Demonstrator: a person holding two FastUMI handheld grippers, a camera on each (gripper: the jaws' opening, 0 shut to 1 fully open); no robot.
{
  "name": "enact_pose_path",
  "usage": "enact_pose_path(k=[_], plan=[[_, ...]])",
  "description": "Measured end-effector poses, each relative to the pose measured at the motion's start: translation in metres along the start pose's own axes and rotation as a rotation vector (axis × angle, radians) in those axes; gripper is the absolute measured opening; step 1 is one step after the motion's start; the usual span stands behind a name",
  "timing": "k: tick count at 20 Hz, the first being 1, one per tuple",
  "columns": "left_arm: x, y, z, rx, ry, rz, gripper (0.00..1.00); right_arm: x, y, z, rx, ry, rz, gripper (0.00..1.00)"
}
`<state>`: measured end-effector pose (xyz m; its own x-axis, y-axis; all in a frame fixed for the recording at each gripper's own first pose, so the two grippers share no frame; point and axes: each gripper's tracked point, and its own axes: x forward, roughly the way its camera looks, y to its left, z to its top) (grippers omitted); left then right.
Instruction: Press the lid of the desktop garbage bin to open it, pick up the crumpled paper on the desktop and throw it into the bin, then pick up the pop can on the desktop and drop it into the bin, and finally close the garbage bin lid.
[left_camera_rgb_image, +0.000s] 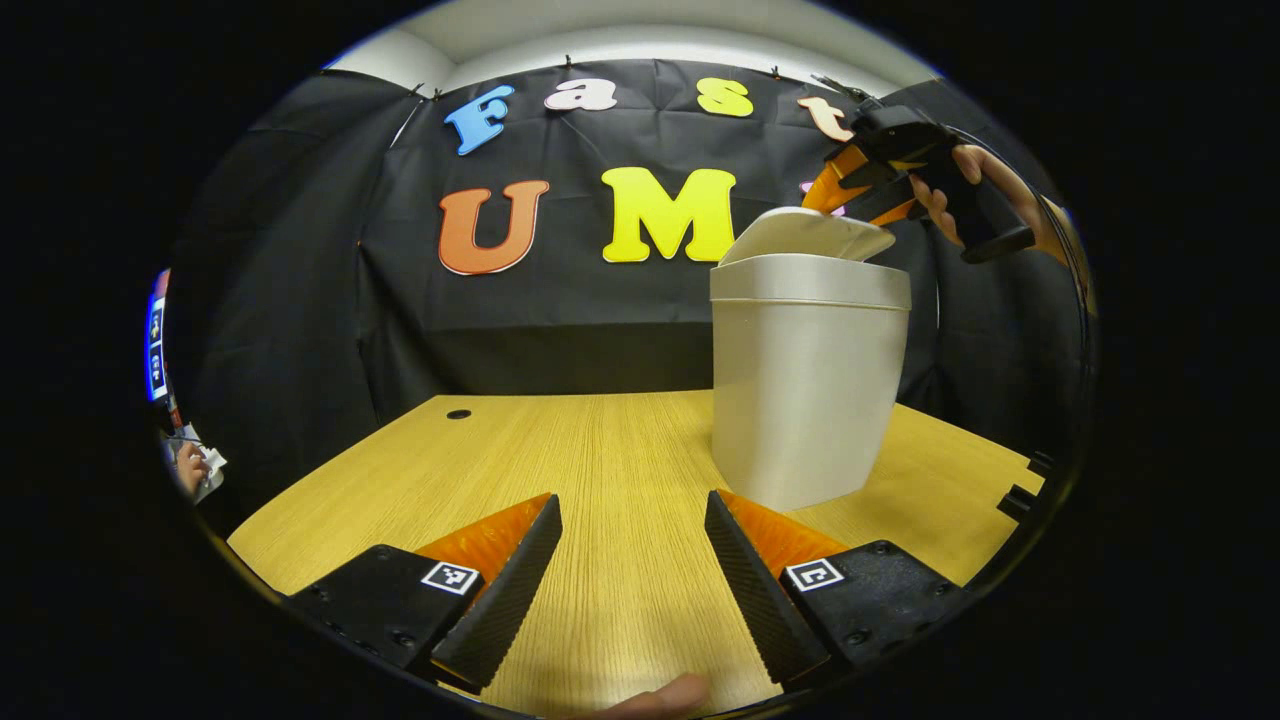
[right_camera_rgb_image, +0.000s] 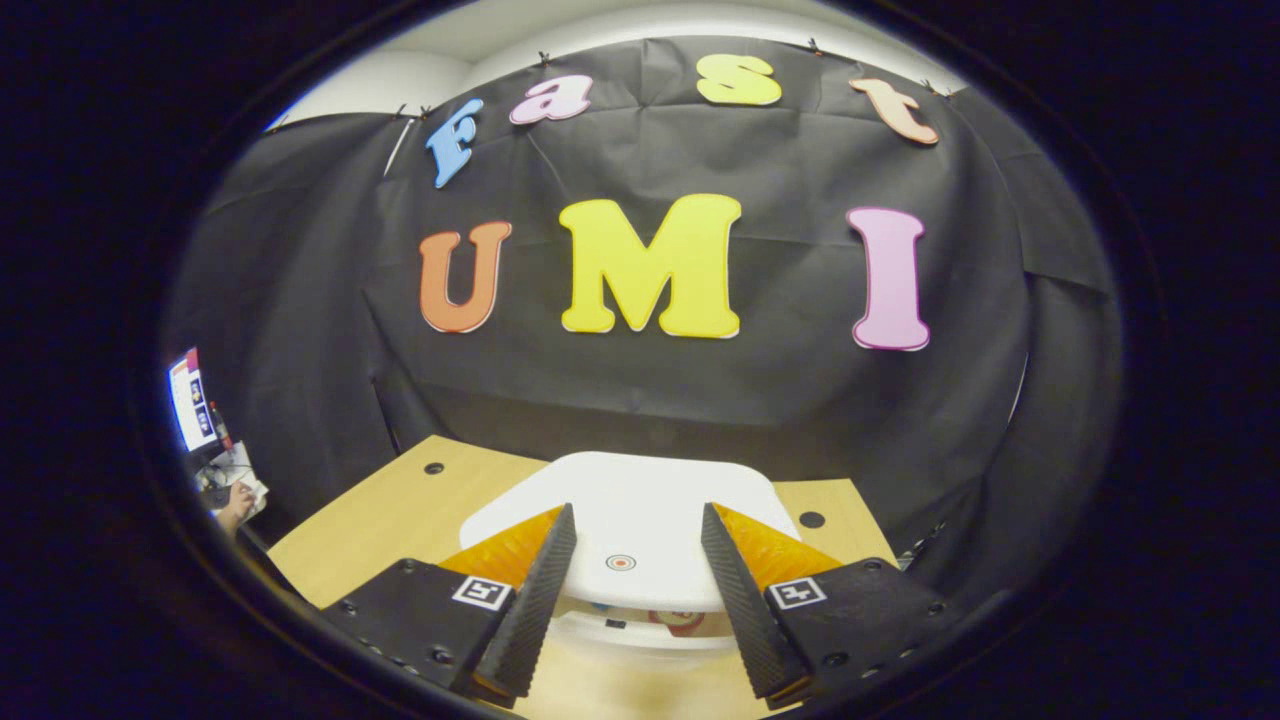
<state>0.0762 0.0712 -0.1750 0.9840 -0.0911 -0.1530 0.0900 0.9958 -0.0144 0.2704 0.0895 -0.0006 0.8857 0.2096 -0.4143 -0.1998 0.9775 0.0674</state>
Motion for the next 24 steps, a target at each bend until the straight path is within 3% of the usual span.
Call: enact_pose_path(k=[8,24], plan=[[0.005,0.006,-0.006,-0.027,0.001,0.001,0.95,0.003,0.003,-0.03,-0.015,0.033,-0.005,0.8],[0.008,0.017,-0.011,-0.045,0.015,0.035,0.95,0.011,0.013,-0.039,-0.052,-0.098,-0.018,0.82]])
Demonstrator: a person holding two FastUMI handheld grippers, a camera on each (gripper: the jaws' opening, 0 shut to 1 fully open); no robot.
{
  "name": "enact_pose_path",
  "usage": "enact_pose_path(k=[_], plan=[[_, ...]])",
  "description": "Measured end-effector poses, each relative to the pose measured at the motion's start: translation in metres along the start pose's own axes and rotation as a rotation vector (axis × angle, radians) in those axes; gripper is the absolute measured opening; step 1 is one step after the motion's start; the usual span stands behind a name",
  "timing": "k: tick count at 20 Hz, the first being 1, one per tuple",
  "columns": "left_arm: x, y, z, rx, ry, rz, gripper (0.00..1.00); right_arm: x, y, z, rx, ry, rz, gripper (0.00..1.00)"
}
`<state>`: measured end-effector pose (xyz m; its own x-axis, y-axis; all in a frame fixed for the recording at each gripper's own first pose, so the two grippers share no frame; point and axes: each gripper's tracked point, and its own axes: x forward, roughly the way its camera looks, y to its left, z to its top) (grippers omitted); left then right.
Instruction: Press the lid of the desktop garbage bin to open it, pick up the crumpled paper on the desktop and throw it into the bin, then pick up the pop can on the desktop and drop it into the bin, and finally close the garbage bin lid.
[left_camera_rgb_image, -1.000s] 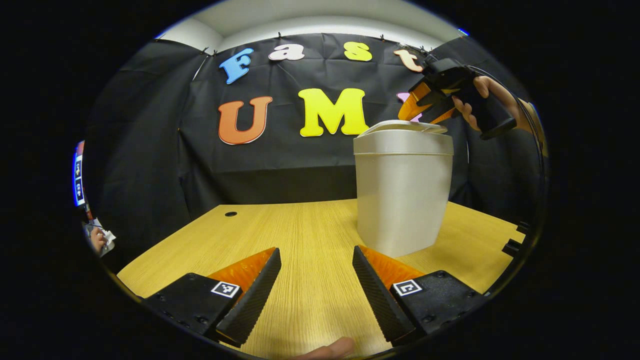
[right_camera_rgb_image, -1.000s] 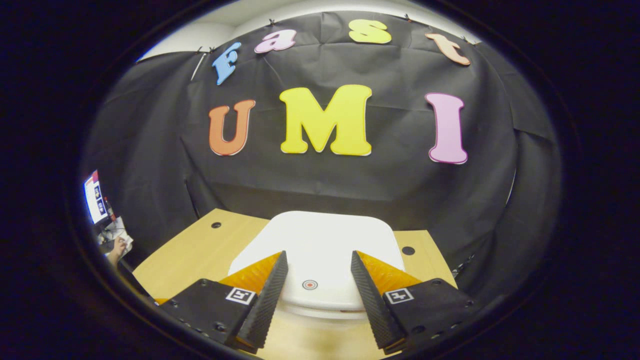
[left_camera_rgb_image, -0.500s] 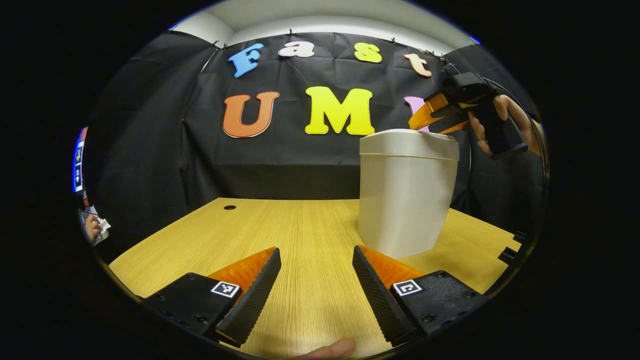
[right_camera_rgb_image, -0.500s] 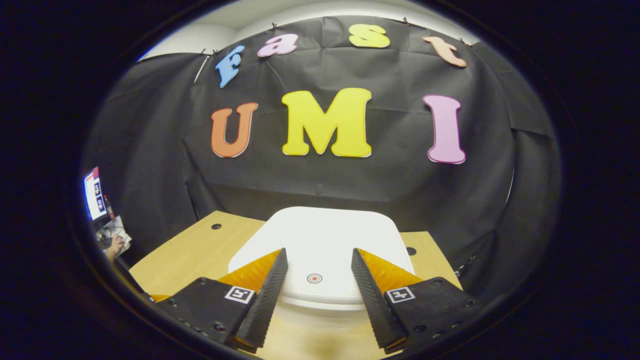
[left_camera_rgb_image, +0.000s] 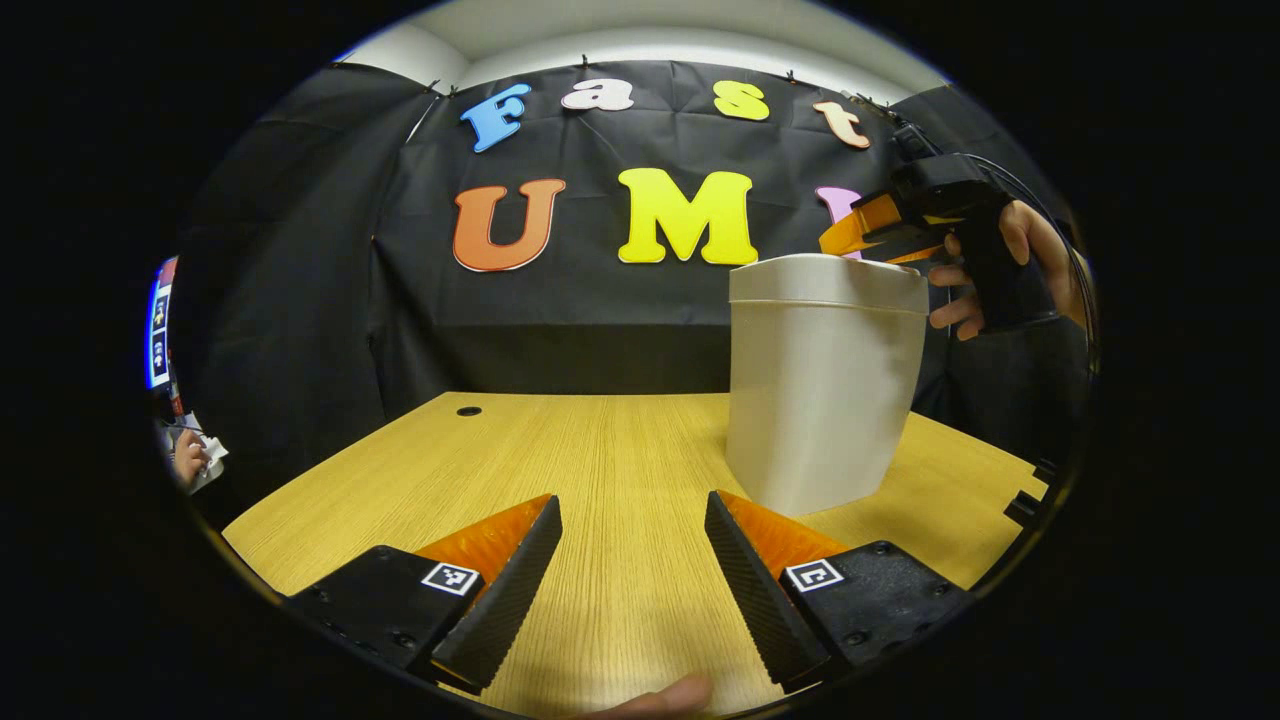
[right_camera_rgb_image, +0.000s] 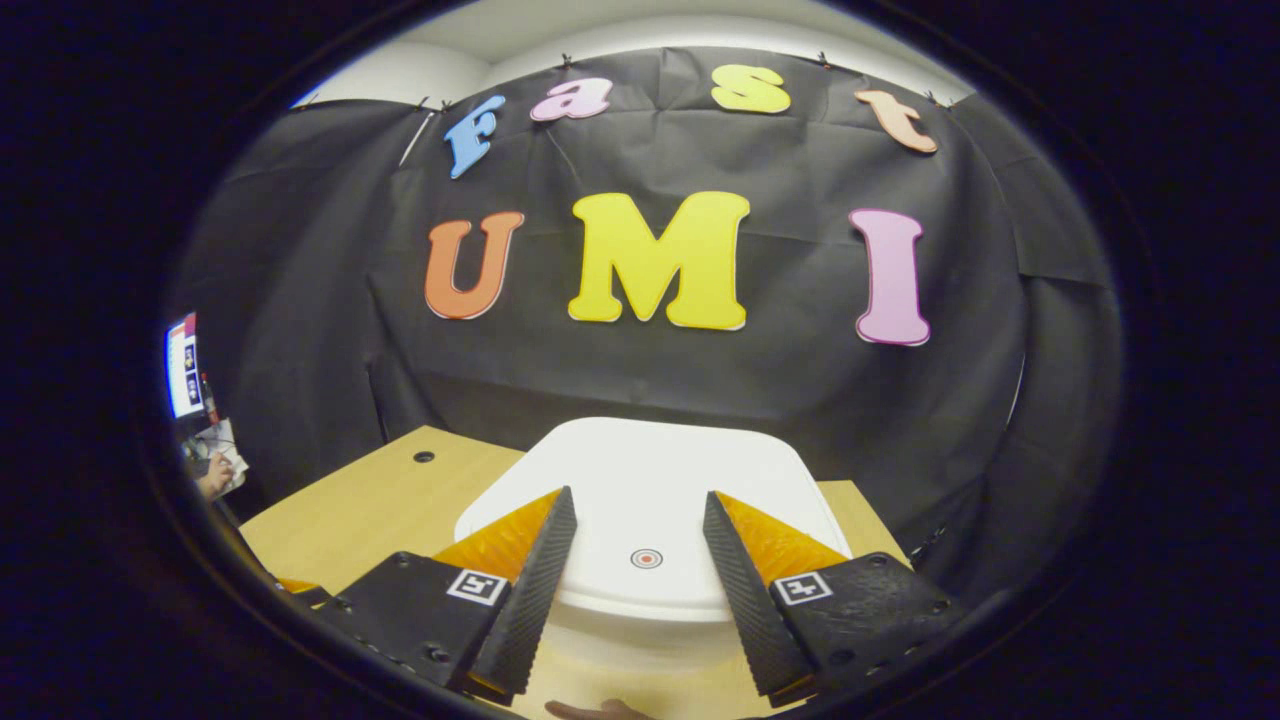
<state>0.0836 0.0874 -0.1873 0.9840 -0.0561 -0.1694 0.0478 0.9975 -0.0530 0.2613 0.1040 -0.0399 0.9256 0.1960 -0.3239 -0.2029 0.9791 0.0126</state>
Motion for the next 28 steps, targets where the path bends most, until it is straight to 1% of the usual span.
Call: enact_pose_path(k=[5,9,11,13,14,15,16,19,20,22,23,24,25,28], plan=[[0.002,0.01,-0.007,-0.025,0.033,0.029,0.95,0.001,0.001,-0.001,0.007,-0.037,-0.003,0.82],[-0.003,0.008,0.003,-0.038,0.017,0.039,0.95,0.0,0.0,0.004,0.019,-0.103,0.006,0.82],[-0.009,0.001,0.012,-0.027,-0.005,0.044,0.95,-0.001,-0.001,0.008,0.062,-0.14,0.024,0.81],[-0.015,-0.008,0.018,-0.017,-0.025,0.039,0.95,-0.003,-0.002,0.006,0.075,-0.128,0.043,0.85],[-0.018,-0.014,0.022,-0.017,-0.035,0.029,0.95,-0.006,-0.001,0.007,0.072,-0.126,0.054,0.98],[-0.02,-0.02,0.025,-0.015,-0.044,0.02,0.95,-0.007,-0.002,0.008,0.072,-0.127,0.063,0.97],[-0.022,-0.024,0.028,-0.006,-0.051,0.013,0.95,-0.008,-0.004,0.007,0.079,-0.125,0.066,0.99],[-0.027,-0.029,0.036,0.035,-0.078,0.016,0.95,-0.018,-0.01,0.014,0.086,-0.135,0.055,0.98],[-0.026,-0.03,0.036,0.035,-0.082,0.014,0.95,-0.02,-0.013,0.016,0.08,-0.141,0.045,0.94],[-0.024,-0.031,0.031,0.022,-0.066,0.005,0.95,-0.015,-0.015,0.007,0.091,-0.107,0.039,0.95],[-0.023,-0.03,0.029,0.017,-0.061,0.008,0.95,-0.013,-0.015,0.0,0.096,-0.079,0.038,0.98],[-0.023,-0.027,0.028,0.014,-0.057,0.013,0.95,-0.016,-0.016,0.003,0.102,-0.085,0.035,0.96],[-0.024,-0.025,0.028,0.011,-0.056,0.018,0.95,-0.019,-0.018,-0.001,0.105,-0.081,0.018,0.97],[-0.024,-0.022,0.031,-0.005,-0.06,0.016,0.95,-0.023,-0.021,-0.01,0.092,-0.047,-0.071,0.99]])
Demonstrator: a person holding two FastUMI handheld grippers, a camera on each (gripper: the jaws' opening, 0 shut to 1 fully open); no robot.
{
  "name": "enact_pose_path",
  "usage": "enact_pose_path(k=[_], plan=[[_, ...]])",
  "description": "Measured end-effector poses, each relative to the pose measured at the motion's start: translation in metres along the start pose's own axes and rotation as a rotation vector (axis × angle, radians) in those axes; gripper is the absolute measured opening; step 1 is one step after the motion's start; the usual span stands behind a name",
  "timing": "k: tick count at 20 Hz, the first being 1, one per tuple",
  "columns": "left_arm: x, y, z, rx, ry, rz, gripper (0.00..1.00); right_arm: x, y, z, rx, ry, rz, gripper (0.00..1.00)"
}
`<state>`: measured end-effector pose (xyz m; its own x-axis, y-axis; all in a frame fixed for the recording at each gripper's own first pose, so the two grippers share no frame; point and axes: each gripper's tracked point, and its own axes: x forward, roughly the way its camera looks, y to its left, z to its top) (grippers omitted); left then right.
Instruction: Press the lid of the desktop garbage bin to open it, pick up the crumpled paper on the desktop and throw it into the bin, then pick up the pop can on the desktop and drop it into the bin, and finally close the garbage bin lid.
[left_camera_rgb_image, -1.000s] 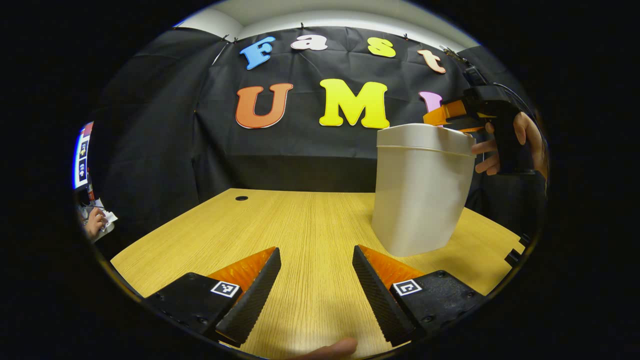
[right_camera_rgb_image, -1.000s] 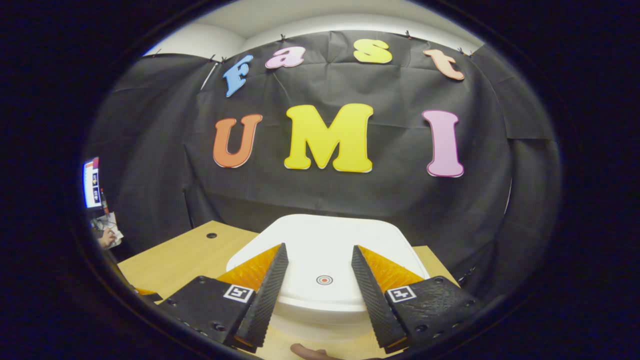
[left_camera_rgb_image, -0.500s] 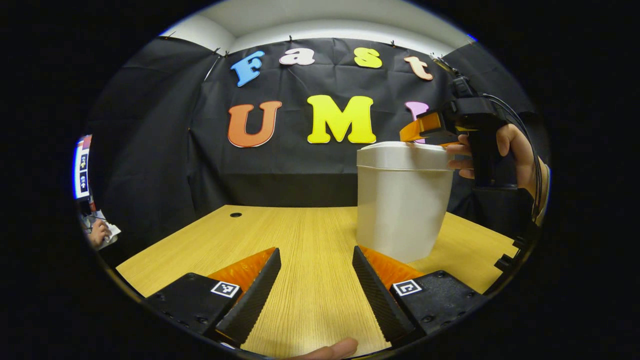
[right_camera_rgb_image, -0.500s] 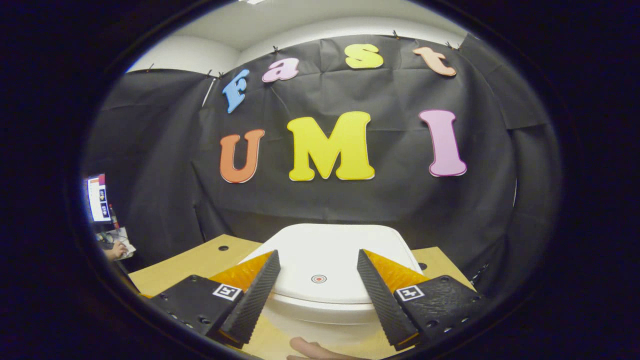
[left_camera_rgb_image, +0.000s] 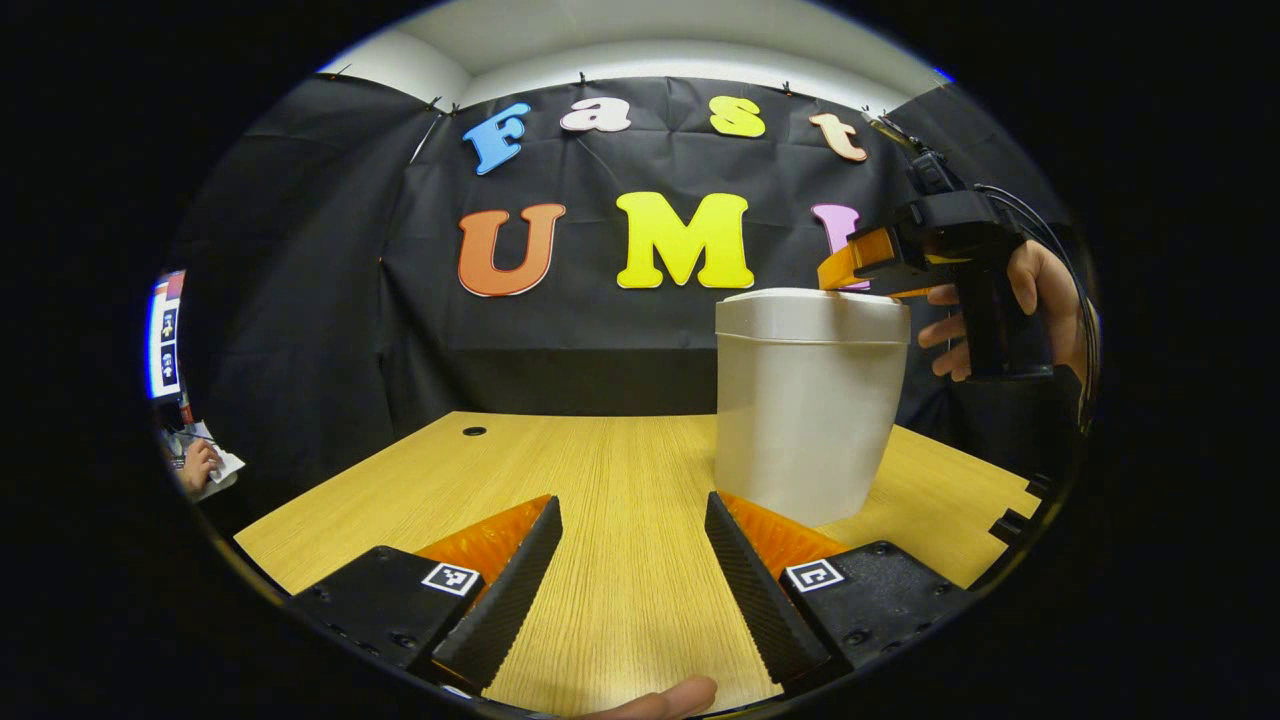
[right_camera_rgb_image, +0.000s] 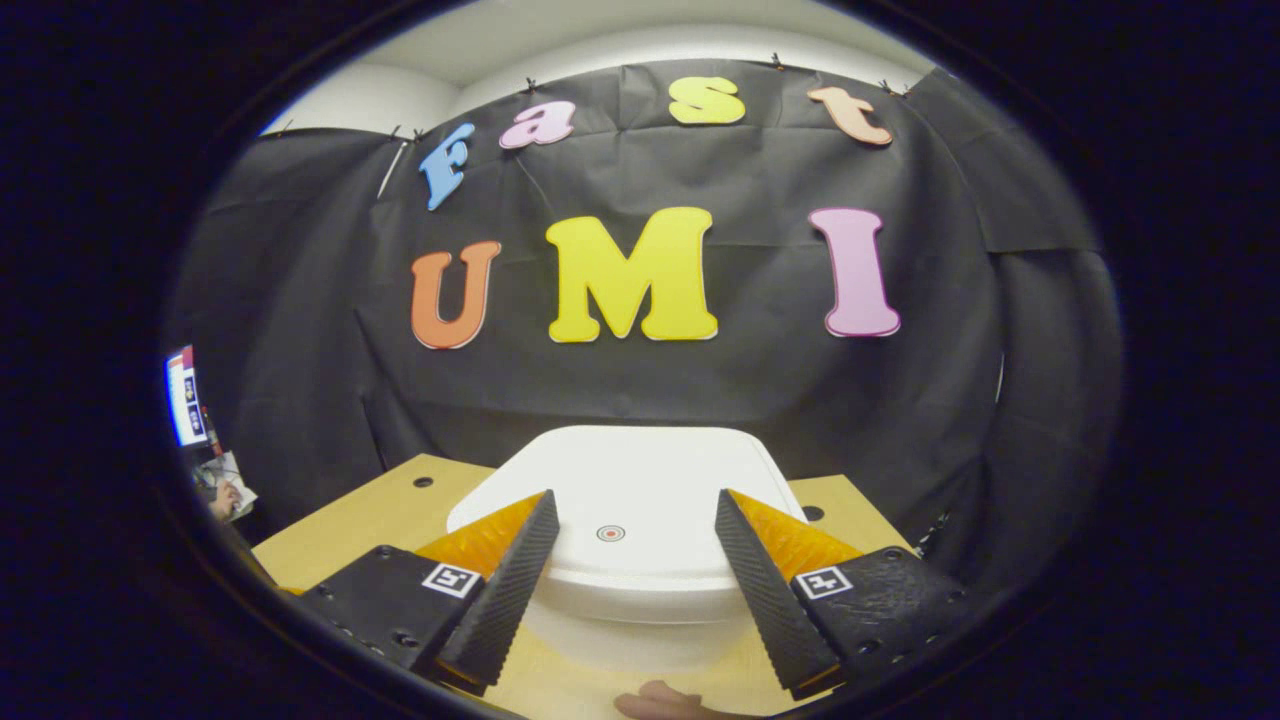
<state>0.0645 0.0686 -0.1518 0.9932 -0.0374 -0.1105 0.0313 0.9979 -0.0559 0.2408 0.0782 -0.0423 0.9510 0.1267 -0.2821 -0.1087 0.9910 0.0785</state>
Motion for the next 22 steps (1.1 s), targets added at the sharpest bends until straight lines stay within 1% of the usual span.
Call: enact_pose_path(k=[1,2,3,5,7,8,10,12,14,16,18,22], plan=[[0.0,0.0,0.0,-0.007,-0.001,-0.002,0.95,-0.001,0.001,0.0,-0.005,-0.006,-0.025,0.98],[0.0,0.001,-0.001,-0.014,0.002,-0.003,0.95,0.001,0.003,-0.002,-0.013,-0.004,-0.039,1.0],[0.0,0.001,0.0,-0.017,0.004,-0.002,0.95,0.005,0.005,-0.002,-0.007,-0.015,-0.041,0.99],[-0.004,0.001,0.004,-0.017,0.0,-0.001,0.95,0.006,0.006,0.002,-0.002,-0.032,-0.048,0.99],[-0.009,0.001,0.012,-0.016,-0.016,-0.006,0.95,0.006,0.006,0.005,0.026,-0.032,-0.035,1.0],[-0.013,0.001,0.016,-0.025,-0.025,-0.014,0.95,0.003,0.007,0.008,0.021,-0.035,-0.021,0.97],[-0.018,0.004,0.023,-0.049,-0.04,-0.022,0.95,-0.004,0.007,0.012,-0.011,-0.038,0.005,0.96],[-0.023,0.006,0.03,-0.058,-0.054,-0.026,0.95,-0.017,0.003,0.021,0.011,-0.072,0.02,0.95],[-0.026,0.008,0.035,-0.046,-0.066,-0.022,0.95,-0.031,0.003,0.027,0.037,-0.11,0.019,0.95],[-0.028,0.01,0.035,-0.039,-0.067,-0.019,0.95,-0.045,0.003,0.025,0.045,-0.129,-0.006,0.95],[-0.029,0.009,0.033,-0.045,-0.054,-0.018,0.95,-0.063,0.006,0.017,0.019,-0.137,-0.039,0.95],[-0.038,0.002,0.045,-0.043,-0.076,-0.034,0.95,-0.109,0.02,0.0,-0.039,-0.206,-0.032,0.95]])
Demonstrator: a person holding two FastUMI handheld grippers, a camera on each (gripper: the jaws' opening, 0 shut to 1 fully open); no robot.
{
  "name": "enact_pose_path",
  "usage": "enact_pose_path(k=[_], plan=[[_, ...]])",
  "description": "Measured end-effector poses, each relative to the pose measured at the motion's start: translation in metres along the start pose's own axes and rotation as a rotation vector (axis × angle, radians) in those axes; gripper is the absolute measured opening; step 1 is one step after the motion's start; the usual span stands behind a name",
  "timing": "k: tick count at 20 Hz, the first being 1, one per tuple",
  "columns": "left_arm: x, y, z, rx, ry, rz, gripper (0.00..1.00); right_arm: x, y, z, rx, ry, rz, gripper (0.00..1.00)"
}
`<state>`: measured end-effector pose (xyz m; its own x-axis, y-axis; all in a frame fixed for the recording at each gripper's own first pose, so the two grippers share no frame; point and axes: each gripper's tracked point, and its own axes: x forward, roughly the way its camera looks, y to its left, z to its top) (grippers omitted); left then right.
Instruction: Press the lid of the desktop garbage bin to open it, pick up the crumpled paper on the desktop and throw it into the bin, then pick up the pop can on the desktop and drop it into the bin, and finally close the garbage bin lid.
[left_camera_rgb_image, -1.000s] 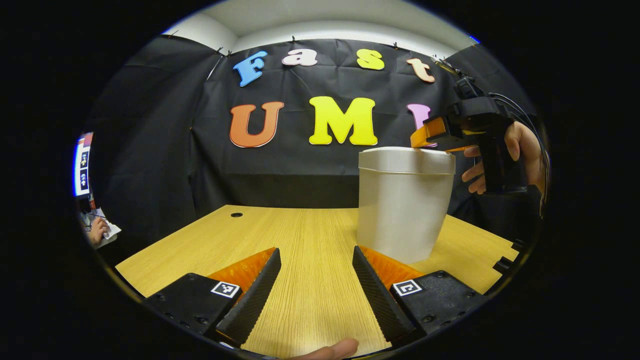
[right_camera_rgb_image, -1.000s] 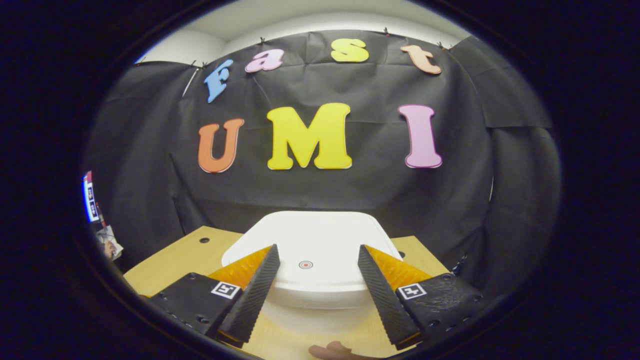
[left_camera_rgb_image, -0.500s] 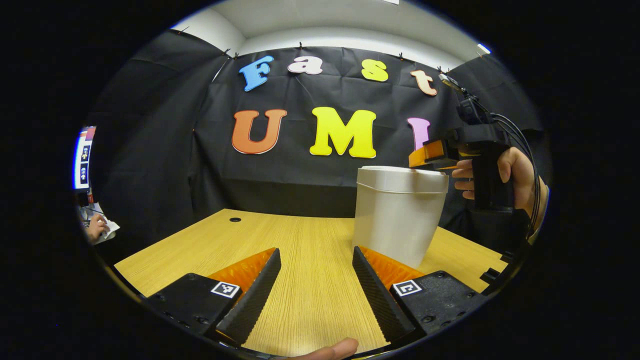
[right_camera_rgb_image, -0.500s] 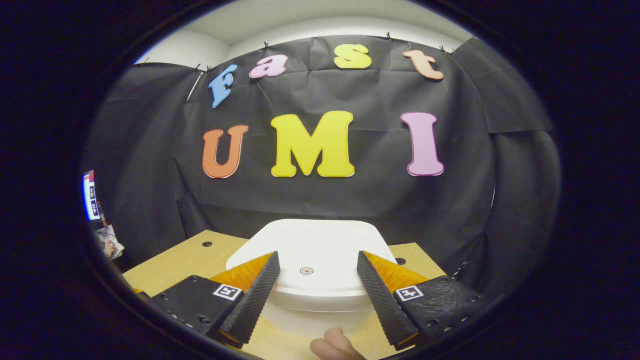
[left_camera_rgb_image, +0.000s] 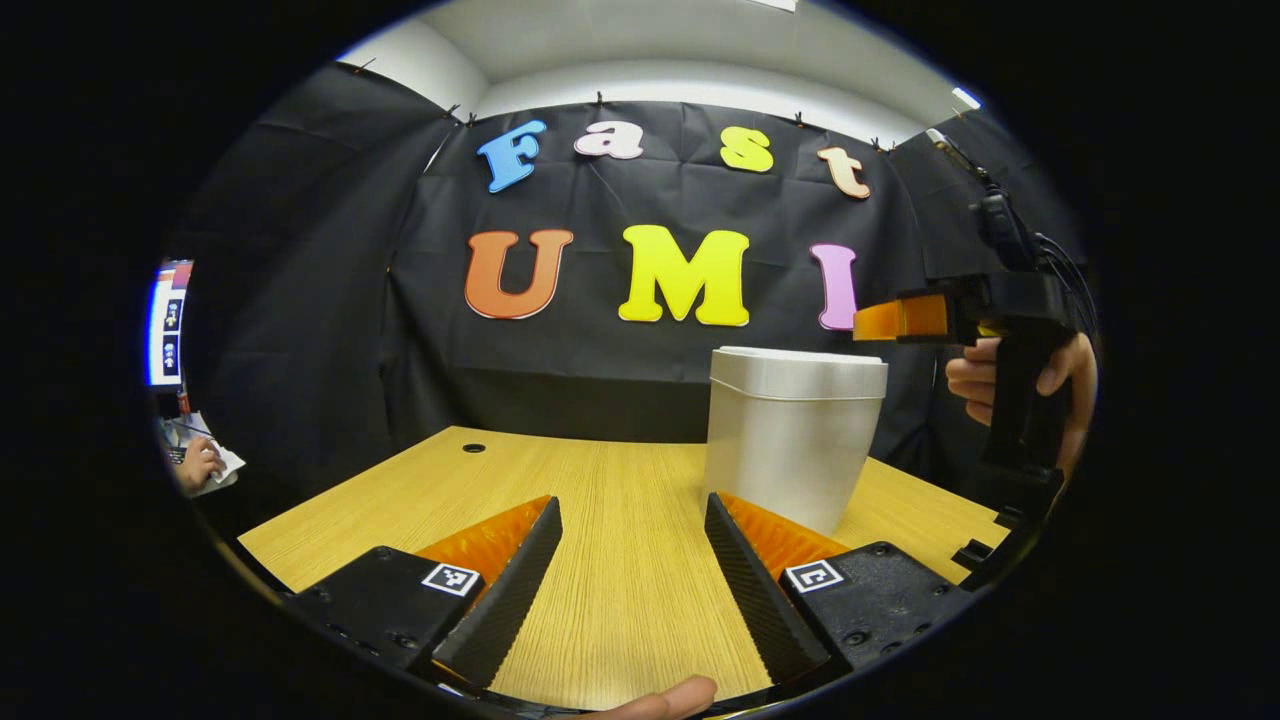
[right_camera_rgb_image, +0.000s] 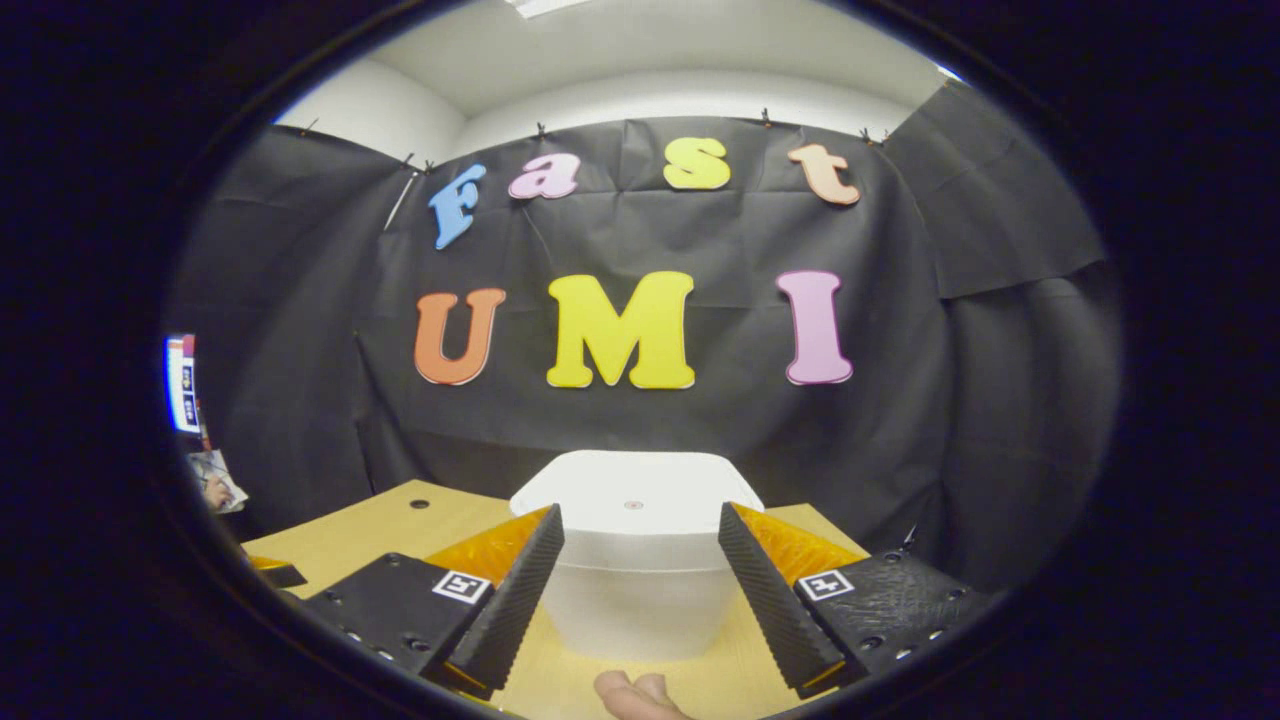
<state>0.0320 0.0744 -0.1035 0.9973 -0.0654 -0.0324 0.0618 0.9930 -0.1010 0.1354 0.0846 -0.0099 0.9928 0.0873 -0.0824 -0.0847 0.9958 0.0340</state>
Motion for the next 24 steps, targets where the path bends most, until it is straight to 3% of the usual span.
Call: enact_pose_path(k=[4,9,13,17,21,24], plan=[[-0.008,-0.005,0.009,0.037,-0.028,-0.006,0.95,-0.042,-0.002,-0.022,-0.053,-0.026,-0.032,0.95],[-0.013,-0.004,0.016,0.011,-0.051,0.005,0.95,-0.092,0.0,-0.026,-0.122,-0.074,-0.025,0.95],[-0.009,0.0,0.011,0.023,-0.04,0.043,0.95,-0.111,0.003,-0.034,-0.123,-0.099,0.028,0.95],[-0.001,-0.008,0.002,0.026,-0.015,0.071,0.95,-0.115,-0.009,-0.046,-0.062,-0.09,0.067,0.98],[0.0,-0.029,0.002,0.049,-0.004,0.08,0.95,-0.113,-0.04,-0.054,-0.047,-0.105,0.049,0.95],[-0.006,-0.041,0.006,0.071,-0.015,0.09,0.95,-0.12,-0.066,-0.048,0.034,-0.136,0.031,0.95]])
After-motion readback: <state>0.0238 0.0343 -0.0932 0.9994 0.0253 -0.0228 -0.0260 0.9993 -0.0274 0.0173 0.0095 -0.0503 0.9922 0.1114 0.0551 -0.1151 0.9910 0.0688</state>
